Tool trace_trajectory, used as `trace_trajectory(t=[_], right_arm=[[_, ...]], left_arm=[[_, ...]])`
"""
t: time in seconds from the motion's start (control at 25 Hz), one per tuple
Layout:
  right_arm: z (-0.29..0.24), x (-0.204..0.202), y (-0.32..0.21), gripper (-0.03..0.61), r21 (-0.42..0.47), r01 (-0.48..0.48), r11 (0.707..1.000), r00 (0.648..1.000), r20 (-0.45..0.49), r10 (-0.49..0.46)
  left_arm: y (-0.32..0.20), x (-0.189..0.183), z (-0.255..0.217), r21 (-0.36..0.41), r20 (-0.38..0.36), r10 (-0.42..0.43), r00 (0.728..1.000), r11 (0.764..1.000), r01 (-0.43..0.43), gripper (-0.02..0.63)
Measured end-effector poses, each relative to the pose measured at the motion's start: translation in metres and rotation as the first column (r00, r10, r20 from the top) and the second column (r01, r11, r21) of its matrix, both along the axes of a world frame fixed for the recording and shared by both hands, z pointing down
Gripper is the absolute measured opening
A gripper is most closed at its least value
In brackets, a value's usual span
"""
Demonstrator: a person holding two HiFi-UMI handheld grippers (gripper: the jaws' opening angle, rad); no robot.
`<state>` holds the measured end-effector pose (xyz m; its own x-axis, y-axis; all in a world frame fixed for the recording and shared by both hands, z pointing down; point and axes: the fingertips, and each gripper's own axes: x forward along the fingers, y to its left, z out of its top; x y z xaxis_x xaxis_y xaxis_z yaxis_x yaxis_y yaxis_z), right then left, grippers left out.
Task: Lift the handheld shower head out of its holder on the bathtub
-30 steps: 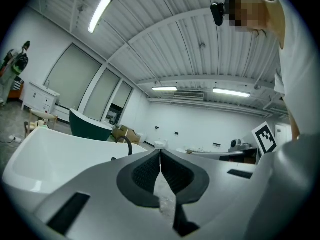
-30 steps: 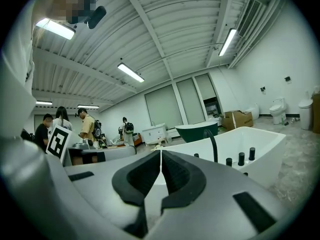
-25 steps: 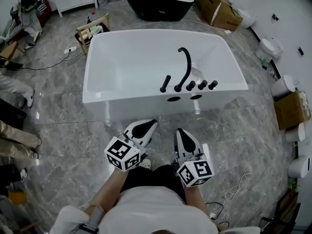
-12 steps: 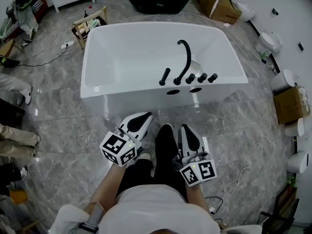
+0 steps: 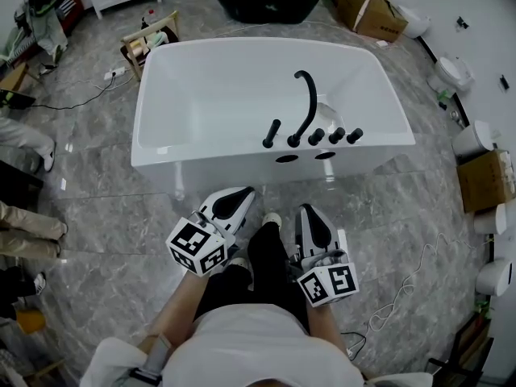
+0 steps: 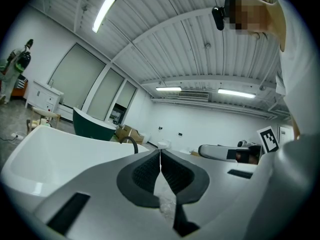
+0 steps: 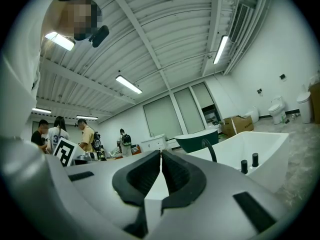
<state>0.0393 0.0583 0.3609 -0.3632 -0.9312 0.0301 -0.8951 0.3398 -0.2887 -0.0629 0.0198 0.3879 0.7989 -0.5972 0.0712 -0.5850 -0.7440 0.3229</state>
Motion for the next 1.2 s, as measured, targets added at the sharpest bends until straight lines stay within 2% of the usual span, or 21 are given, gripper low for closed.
trace_trajectory(t=[0.68, 1.0, 1.2], right_arm=[[0.008, 0.051, -0.125, 0.02, -0.025, 0.091, 0.996, 0.996, 0.012, -0.091], [0.017, 0.067, -0.18, 0.02, -0.052, 0.166, 0.985, 0.986, 0.021, -0.165], [0.016, 0.075, -0.218, 0.02, -0.039, 0.204, 0.978, 0.979, 0.028, -0.203]], left_arm=[[-0.101, 0.077, 0.005, -0.018, -0.006, 0.007, 1.0, 1.0, -0.007, 0.011], [-0.15, 0.095, 0.008, -0.031, 0.008, -0.059, 0.998, 0.998, 0.059, 0.011], [-0.182, 0.101, 0.012, -0.035, 0.018, -0.116, 0.993, 0.993, 0.117, 0.011]])
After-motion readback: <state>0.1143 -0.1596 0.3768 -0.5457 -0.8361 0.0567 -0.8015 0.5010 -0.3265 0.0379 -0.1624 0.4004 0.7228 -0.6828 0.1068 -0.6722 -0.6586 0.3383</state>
